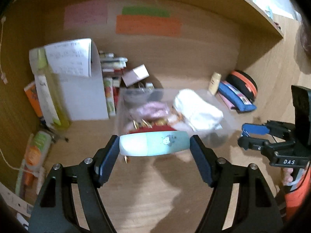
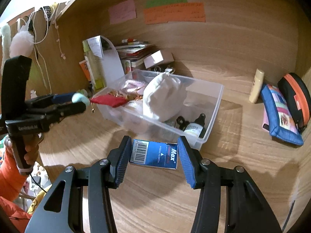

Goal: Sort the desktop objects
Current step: 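Carry the pale blue tube and Max card into the clear bin and release both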

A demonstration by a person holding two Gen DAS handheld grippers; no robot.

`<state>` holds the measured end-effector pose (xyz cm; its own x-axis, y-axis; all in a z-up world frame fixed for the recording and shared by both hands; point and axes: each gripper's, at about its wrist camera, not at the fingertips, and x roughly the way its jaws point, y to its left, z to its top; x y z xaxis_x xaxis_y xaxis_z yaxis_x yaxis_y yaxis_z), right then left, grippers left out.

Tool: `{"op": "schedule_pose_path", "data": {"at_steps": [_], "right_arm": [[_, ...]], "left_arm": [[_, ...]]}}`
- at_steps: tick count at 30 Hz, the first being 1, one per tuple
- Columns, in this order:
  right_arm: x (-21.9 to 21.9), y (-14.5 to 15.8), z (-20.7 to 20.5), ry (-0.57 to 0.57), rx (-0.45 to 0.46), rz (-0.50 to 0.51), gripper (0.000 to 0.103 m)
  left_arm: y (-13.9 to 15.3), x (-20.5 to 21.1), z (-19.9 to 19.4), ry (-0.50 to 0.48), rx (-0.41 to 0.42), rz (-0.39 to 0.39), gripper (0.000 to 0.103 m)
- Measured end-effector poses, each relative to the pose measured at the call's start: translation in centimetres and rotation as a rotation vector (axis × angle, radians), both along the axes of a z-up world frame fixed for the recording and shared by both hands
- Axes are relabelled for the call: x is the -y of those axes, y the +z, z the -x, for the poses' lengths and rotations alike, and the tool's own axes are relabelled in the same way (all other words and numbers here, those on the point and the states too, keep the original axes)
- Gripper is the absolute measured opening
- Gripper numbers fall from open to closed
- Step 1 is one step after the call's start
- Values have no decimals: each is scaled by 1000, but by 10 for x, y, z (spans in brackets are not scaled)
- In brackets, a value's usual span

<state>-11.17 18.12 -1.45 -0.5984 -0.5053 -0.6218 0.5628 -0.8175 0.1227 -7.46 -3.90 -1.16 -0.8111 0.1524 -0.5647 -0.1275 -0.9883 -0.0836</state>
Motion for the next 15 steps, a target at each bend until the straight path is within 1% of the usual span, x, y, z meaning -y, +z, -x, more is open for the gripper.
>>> {"op": "schedule_pose_path", "data": {"at_steps": [4, 6, 11, 15], "right_arm": [[-1, 0, 12, -10, 6, -7, 45], [-1, 0, 19, -19, 4, -16, 45], [2, 0, 36, -30, 6, -23, 45], [6, -4, 50, -24, 21, -25, 45]], "left_arm": [[1, 5, 9, 4, -3, -41, 73], [1, 6, 18, 2, -2, -49, 73], [-1, 5, 39, 4, 5, -55, 73], [-5, 5, 50, 21, -15, -37, 73]]}}
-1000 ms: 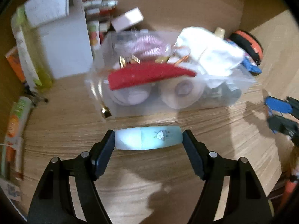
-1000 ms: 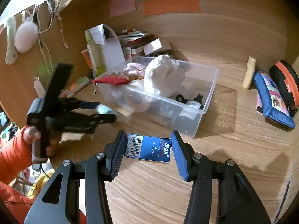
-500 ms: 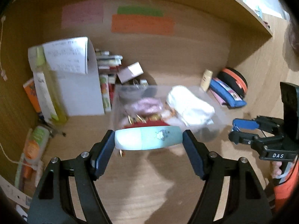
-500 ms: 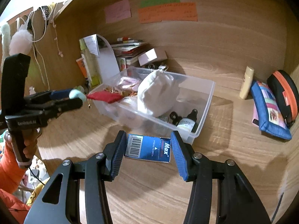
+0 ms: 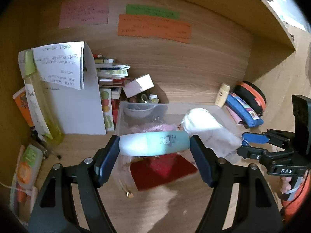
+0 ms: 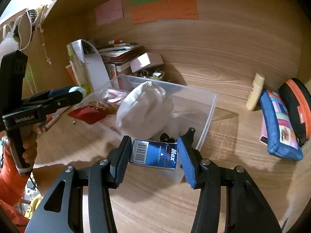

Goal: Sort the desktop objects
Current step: 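Carry the pale blue tube and Max card into the clear bin and release both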

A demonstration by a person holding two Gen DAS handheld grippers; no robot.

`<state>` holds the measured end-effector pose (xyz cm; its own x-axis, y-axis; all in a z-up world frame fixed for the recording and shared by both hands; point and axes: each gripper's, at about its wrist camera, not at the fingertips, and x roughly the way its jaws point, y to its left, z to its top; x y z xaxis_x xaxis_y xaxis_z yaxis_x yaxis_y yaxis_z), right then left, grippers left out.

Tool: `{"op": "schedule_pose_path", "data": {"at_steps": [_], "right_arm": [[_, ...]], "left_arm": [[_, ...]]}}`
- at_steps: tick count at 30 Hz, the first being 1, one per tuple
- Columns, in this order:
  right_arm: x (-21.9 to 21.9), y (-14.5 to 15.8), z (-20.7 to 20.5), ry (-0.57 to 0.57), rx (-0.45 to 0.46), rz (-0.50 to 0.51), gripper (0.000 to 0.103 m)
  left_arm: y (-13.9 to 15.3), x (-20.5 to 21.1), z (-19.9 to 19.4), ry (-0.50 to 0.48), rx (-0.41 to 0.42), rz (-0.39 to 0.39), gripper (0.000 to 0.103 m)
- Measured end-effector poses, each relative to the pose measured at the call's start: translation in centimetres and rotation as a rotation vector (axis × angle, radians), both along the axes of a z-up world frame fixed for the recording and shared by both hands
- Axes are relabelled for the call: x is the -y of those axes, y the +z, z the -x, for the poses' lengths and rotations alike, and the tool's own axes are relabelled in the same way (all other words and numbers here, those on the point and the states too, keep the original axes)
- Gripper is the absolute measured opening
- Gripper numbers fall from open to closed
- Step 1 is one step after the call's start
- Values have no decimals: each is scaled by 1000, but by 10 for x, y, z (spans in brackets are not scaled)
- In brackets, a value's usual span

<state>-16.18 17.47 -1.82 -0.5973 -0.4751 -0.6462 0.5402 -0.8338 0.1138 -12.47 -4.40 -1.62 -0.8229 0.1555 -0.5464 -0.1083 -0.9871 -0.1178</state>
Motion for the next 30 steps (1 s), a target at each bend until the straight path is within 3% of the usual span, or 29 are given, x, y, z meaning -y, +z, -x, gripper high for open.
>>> {"op": "schedule_pose_path", "data": {"at_steps": [13, 22, 25, 30], "right_arm": [[9, -13, 45, -56, 16, -74, 46], [21, -9, 40, -67, -35, -116, 46], [24, -3, 34, -77, -53, -133, 49], [21, 6, 23, -127, -77, -137, 70]], "left_arm": [[-17, 4, 27, -43, 36, -63, 73], [-17, 8, 24, -56, 48, -85, 74], [-13, 9, 20, -51, 27, -87, 77], [-5, 7, 13, -40, 7, -55, 78]]}}
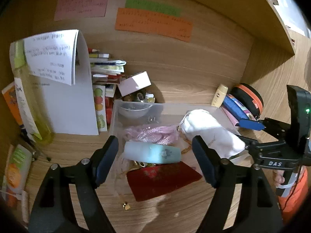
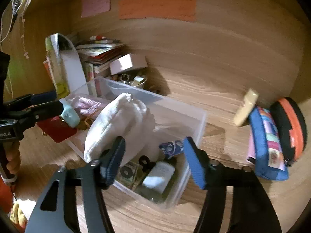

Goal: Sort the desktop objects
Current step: 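Carry the pale blue tube and Max card into the clear bin and release both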

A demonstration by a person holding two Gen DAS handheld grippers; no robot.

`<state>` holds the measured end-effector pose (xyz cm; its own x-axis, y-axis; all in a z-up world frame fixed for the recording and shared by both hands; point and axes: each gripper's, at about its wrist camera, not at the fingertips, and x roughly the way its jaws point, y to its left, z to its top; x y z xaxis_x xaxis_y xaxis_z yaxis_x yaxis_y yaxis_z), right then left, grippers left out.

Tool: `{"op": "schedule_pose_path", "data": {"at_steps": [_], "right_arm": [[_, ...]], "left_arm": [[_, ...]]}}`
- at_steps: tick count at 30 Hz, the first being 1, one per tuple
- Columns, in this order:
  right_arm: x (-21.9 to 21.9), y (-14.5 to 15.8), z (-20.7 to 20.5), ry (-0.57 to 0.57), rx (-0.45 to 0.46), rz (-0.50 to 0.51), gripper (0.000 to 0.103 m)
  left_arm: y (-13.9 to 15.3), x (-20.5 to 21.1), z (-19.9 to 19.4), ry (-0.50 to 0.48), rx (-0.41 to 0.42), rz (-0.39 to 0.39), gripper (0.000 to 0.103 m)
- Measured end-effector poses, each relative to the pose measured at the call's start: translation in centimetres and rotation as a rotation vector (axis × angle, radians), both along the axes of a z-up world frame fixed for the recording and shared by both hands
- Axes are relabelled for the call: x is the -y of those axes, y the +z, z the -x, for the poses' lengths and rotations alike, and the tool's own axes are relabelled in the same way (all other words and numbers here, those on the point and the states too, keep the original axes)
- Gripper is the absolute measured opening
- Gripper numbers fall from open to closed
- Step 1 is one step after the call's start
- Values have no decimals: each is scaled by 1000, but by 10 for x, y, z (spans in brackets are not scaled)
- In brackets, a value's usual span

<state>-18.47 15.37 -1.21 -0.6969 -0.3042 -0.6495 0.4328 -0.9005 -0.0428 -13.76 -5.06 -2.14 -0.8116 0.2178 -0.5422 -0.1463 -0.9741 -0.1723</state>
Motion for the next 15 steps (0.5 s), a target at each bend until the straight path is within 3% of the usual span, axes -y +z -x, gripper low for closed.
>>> {"op": "schedule_pose_path", "data": {"at_steps": [3, 8, 15], "right_arm": [[-7, 2, -7, -30, 7, 57, 80], [-12, 4, -22, -50, -4, 73, 81], [-9, 9, -55, -14, -30, 103, 84]], "left_arm": [[5, -4, -6, 18, -13, 38, 81], [10, -11, -21, 28, -29, 79, 99], [15, -26, -44, 21, -46, 128, 101]]}}
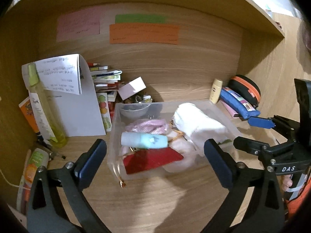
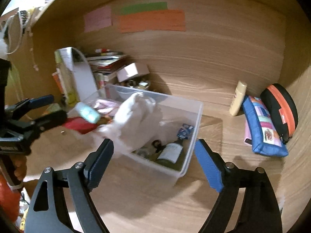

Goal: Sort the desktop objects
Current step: 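Carry the pale blue tube and Max card into the clear bin and release both, then withdraw both open tools from the bin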

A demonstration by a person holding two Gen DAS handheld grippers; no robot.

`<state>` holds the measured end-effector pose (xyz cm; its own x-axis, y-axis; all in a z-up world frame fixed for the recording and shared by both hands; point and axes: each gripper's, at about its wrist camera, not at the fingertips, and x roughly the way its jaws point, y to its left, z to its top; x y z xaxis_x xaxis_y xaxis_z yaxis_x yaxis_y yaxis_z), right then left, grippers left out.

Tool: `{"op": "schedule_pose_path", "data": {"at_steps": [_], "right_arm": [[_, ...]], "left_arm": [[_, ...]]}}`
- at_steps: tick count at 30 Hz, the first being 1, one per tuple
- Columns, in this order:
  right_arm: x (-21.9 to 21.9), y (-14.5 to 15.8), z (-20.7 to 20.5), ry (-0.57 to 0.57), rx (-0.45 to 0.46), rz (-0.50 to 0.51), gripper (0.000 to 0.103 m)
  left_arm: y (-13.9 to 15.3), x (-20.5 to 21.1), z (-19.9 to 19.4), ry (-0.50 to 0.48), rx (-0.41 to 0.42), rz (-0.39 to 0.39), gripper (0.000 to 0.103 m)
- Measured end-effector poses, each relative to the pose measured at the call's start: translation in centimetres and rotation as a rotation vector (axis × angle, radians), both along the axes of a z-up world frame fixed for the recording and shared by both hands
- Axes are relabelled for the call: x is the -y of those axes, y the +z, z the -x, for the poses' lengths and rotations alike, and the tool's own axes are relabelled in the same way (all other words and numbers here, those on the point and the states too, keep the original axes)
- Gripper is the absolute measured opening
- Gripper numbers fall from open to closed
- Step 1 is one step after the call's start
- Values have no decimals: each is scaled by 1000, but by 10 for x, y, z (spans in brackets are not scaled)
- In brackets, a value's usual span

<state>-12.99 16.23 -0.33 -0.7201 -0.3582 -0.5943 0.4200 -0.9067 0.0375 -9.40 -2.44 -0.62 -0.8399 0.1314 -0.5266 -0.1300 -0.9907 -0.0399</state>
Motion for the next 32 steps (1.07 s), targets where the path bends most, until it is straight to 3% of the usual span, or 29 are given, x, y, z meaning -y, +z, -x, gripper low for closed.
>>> {"op": "schedule_pose_path", "data": {"at_steps": [7, 13, 19, 23, 32], "right_arm": [[4, 1, -36, 0, -43, 17, 86], [4, 3, -64, 18, -56, 38, 86], [-3, 16, -83, 26, -80, 69, 89], [-6, 21, -94, 13, -121, 57, 95], [-9, 17, -90, 5, -119, 42, 96]], "left_arm": [[1, -7, -25, -8, 16, 10, 102], [0, -21, -54, -1, -6, 73, 102], [0, -29, -69, -47, 21, 32, 102], [3, -32, -78, -23, -29, 48, 102], [6, -28, -77, 19, -89, 61, 102]]}}
